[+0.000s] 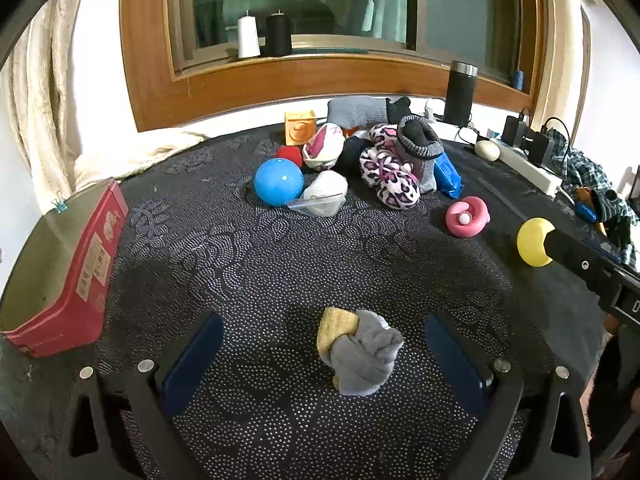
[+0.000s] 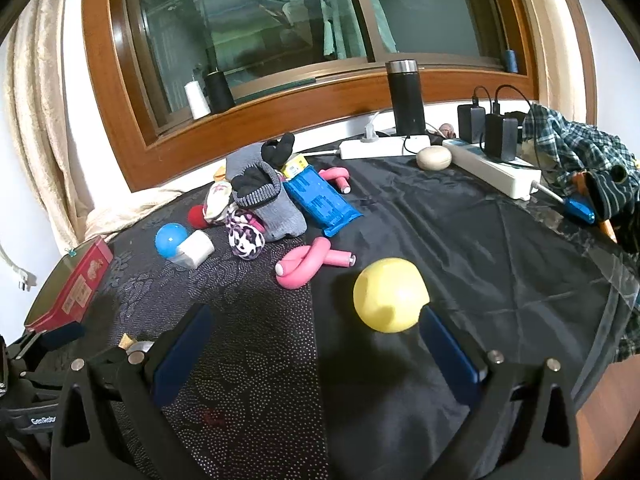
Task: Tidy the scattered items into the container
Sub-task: 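Grasp the yellow ball with the right tool while the left tool holds the grey sock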
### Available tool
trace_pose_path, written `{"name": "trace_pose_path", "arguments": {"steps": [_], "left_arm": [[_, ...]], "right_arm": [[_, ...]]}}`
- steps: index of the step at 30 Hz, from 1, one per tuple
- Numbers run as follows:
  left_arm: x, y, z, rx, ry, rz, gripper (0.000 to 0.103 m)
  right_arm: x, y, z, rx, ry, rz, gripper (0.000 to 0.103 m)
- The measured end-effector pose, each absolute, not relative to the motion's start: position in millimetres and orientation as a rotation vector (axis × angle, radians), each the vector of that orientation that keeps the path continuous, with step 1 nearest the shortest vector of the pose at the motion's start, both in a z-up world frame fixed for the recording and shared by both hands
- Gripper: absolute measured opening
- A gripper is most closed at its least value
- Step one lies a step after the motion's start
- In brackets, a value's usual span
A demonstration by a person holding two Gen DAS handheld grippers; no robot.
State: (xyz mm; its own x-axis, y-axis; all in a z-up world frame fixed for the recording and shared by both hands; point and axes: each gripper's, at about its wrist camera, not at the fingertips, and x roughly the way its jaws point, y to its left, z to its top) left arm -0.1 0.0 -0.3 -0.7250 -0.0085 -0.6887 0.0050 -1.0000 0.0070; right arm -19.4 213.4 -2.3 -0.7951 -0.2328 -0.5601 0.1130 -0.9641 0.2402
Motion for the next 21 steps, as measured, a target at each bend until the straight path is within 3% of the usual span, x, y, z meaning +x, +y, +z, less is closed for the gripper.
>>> {"name": "trace_pose_path", "arguments": {"steps": [12, 21], "left_arm": [[-4.3, -6.0, -19.7, 1.295, 0.105, -2.889, 0.103], [-5.5, -2.9, -25.7, 1.319, 0.082, -2.897, 0.103]], "right_arm": [[-26.2, 230.6, -6.9, 0.948, -0.333, -2.846, 0.103], [-29.5, 233.9, -13.6, 0.971, -0.347, -2.849, 0.103]]}}
